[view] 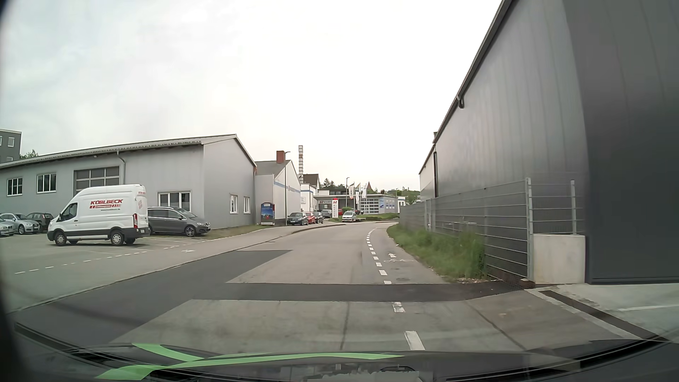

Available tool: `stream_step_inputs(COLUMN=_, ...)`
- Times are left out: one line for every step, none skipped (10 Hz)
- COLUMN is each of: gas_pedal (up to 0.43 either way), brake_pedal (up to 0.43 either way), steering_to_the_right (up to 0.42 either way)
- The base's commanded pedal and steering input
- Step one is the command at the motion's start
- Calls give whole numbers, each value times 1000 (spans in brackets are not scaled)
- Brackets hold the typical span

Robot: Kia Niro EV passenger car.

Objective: Follow the waypoints while adhering to traffic rules and regulations

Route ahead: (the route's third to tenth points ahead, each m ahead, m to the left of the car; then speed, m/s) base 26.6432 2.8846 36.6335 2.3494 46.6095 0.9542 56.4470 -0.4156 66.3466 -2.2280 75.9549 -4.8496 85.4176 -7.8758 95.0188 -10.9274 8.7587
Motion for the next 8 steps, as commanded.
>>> stream_step_inputs(gas_pedal=67, brake_pedal=0, steering_to_the_right=-8)
stream_step_inputs(gas_pedal=67, brake_pedal=0, steering_to_the_right=-10)
stream_step_inputs(gas_pedal=67, brake_pedal=0, steering_to_the_right=-10)
stream_step_inputs(gas_pedal=67, brake_pedal=0, steering_to_the_right=-10)
stream_step_inputs(gas_pedal=67, brake_pedal=0, steering_to_the_right=-10)
stream_step_inputs(gas_pedal=67, brake_pedal=0, steering_to_the_right=-10)
stream_step_inputs(gas_pedal=67, brake_pedal=0, steering_to_the_right=-9)
stream_step_inputs(gas_pedal=67, brake_pedal=0, steering_to_the_right=-8)
